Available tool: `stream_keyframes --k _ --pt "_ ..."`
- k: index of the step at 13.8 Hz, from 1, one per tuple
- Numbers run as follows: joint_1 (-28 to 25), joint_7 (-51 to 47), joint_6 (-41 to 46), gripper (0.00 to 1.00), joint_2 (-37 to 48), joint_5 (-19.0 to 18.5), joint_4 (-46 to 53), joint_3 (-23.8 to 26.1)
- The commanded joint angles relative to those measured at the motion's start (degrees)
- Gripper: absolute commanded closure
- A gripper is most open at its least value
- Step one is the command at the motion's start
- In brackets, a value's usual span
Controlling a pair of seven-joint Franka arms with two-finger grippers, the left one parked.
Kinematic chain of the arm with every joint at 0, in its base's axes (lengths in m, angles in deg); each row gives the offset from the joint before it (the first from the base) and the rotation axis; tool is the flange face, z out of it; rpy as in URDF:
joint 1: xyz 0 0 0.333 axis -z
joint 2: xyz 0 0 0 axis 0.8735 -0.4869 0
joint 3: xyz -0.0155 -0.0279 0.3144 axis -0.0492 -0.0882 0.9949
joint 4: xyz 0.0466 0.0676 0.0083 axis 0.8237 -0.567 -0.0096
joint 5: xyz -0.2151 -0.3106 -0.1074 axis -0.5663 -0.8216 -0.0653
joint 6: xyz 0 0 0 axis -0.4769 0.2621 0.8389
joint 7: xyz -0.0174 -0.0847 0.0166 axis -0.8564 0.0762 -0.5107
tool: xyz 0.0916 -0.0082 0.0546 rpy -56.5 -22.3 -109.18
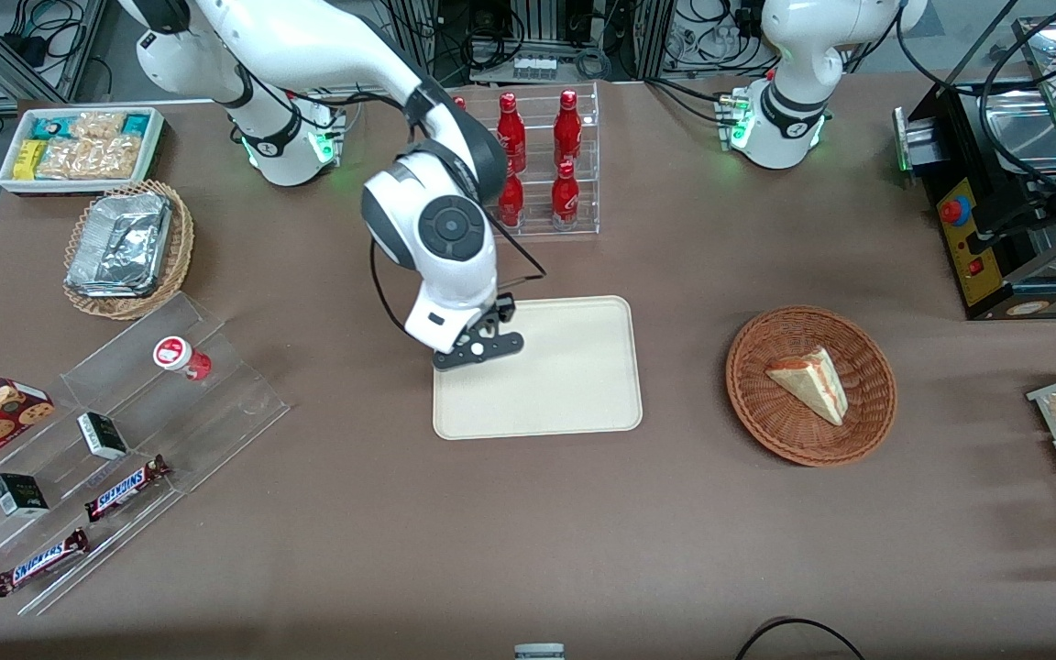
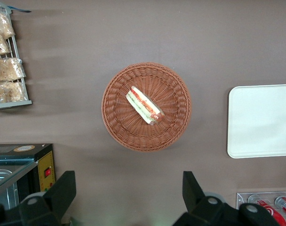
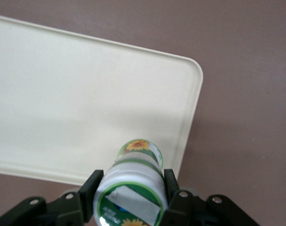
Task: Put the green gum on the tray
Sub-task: 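Lift the gum canister and carry it over the cream tray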
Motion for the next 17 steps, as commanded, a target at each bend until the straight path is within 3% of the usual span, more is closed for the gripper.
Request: stream_keyframes --k 1,8,17 --pt "-1.0 -3.2 -3.5 1.00 -4.1 2.7 3.1 -0.6" --pt "-1.9 -6.4 -10.6 1.00 -8.6 4.8 3.1 -0.6" --pt "-4.0 -9.7 -15.2 1.00 -11.8 4.8 3.0 -0.6"
